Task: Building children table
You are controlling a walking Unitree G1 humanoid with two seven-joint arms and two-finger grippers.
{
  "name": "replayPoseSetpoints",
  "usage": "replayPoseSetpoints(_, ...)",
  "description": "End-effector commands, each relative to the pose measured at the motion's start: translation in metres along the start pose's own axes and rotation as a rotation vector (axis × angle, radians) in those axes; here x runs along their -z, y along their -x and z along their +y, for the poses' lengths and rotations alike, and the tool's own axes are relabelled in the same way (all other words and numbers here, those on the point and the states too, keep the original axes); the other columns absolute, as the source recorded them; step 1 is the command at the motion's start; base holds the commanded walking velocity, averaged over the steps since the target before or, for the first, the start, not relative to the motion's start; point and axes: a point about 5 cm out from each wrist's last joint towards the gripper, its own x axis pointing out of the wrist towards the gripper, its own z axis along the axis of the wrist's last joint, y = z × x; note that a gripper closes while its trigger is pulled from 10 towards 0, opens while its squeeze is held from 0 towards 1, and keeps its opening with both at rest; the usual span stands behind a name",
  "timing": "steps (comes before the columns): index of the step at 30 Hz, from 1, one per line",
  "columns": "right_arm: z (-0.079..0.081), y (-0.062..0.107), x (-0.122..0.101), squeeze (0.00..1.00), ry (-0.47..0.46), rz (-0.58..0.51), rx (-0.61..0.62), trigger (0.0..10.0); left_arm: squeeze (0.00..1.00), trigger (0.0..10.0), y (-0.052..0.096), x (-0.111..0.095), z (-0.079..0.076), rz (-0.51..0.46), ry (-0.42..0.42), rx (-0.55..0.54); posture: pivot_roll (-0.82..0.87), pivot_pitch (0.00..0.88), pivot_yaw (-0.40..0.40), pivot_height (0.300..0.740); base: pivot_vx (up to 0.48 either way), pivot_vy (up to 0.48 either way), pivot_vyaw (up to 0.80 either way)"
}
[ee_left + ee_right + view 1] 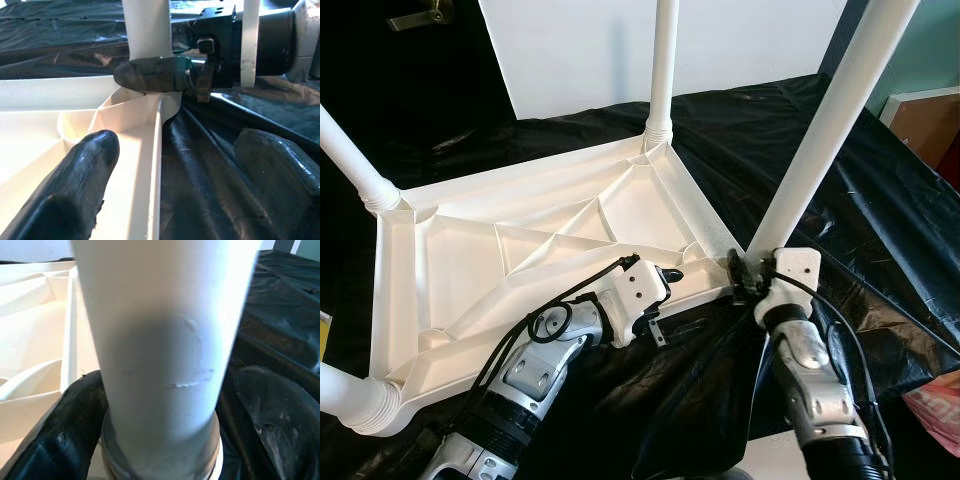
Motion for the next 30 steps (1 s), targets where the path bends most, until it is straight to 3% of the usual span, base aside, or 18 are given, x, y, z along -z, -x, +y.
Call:
replayPoseSetpoints(1,-0.002,0.003,0.003,0.00,-0.005,0.010,-0.058,10.0,0.00,10.0,0.001,0.000,-0.006,-0.004,0.010,0.036,-0.02,0.093,-0.026,0.740,0.000,0.000,0.00)
replayPoseSetpoints(2,-0.002,0.003,0.003,0.00,-0.005,0.010,-0.058,10.0,0.00,10.0,0.001,0.000,-0.006,-0.004,0.010,0.036,-0.02,0.093,-0.026,0.740,0.000,0.000,0.00)
replayPoseSetpoints(4,-0.005,0.001,0.000,0.00,0.005,-0.003,-0.191,10.0,0.00,10.0,0.000,0.000,-0.008,-0.010,0.019,0.043,-0.01,0.093,-0.027,0.740,0.000,0.000,0.00)
replayPoseSetpoints(8,-0.009,-0.001,-0.003,0.00,0.020,-0.011,-0.280,10.0,0.00,10.0,0.000,0.000,-0.009,-0.010,0.023,0.045,-0.01,0.093,-0.027,0.740,0.000,0.000,0.00)
replayPoseSetpoints(11,-0.019,-0.007,-0.010,0.00,0.061,-0.013,-0.400,10.0,0.00,10.0,0.002,0.000,-0.005,-0.003,0.021,0.033,-0.01,0.095,-0.022,0.740,0.000,0.000,0.00)
replayPoseSetpoints(22,-0.026,-0.025,-0.014,0.00,0.140,0.008,-0.535,10.0,0.00,10.0,0.004,-0.001,-0.001,0.000,0.014,0.023,0.00,0.097,-0.019,0.740,0.000,0.000,0.00)
replayPoseSetpoints(23,-0.025,-0.028,-0.014,0.00,0.146,0.014,-0.559,8.6,0.00,10.0,0.004,-0.001,0.000,0.000,0.013,0.021,0.01,0.096,-0.019,0.740,0.000,0.000,0.00)
replayPoseSetpoints(24,-0.025,-0.028,-0.014,0.00,0.146,0.014,-0.559,8.6,0.00,10.0,0.004,-0.001,0.000,0.000,0.013,0.021,0.01,0.096,-0.019,0.740,0.000,0.000,0.00)
replayPoseSetpoints(25,-0.025,-0.031,-0.014,0.00,0.155,0.018,-0.576,4.1,0.00,10.0,0.004,-0.002,0.000,0.000,0.012,0.018,0.01,0.096,-0.022,0.740,0.000,0.000,0.00)
replayPoseSetpoints(26,-0.025,-0.031,-0.014,0.00,0.155,0.018,-0.576,4.1,0.00,10.0,0.004,-0.002,0.000,0.000,0.012,0.018,0.01,0.096,-0.022,0.740,0.000,0.000,0.00)
replayPoseSetpoints(27,-0.025,-0.033,-0.013,0.00,0.161,0.021,-0.585,0.0,0.00,10.0,0.005,-0.002,0.000,0.001,0.011,0.015,0.02,0.096,-0.024,0.740,0.000,0.000,0.00)
replayPoseSetpoints(30,-0.026,-0.035,-0.012,0.00,0.164,0.026,-0.599,0.0,0.00,10.0,0.006,-0.002,0.000,0.003,0.011,0.009,0.02,0.096,-0.027,0.740,0.000,0.000,0.00)
